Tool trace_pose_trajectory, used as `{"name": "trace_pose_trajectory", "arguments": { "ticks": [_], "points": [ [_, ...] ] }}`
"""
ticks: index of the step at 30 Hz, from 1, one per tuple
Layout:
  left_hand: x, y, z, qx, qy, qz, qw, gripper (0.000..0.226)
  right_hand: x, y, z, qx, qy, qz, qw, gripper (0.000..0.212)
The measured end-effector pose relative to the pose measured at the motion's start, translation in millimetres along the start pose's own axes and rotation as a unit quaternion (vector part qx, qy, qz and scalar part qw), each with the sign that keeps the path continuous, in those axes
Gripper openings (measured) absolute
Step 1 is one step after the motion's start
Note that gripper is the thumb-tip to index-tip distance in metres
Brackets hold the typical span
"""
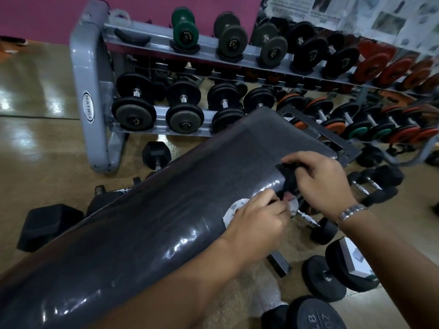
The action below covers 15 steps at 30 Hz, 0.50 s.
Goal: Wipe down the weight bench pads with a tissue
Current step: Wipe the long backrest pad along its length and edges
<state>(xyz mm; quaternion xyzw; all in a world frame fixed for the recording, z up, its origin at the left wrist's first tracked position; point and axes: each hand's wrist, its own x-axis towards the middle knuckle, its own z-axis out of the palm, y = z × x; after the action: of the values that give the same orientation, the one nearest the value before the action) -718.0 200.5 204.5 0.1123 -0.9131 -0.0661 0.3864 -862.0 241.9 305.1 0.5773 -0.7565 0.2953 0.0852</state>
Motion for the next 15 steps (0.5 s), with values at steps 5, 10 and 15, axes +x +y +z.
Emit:
{"name": "trace_pose_trajectory", "arguments": {
  "ticks": [5, 10, 15],
  "points": [
    [8, -17, -22, -0.077, 0.018, 0.032, 0.996, 0.023, -2, 9, 1, 0.049, 0.125, -0.053, 0.989, 0.032],
    [55, -90, -26, -0.084, 0.16, -0.115, 0.977, 0.027, -3, 25, 15, -0.061, 0.137, -0.124, 0.981, 0.026],
    [103, -146, -20, -0.043, 0.127, -0.214, 0.968, 0.017, -2, 37, 25, -0.112, 0.111, -0.167, 0.973, 0.027]
  ]
}}
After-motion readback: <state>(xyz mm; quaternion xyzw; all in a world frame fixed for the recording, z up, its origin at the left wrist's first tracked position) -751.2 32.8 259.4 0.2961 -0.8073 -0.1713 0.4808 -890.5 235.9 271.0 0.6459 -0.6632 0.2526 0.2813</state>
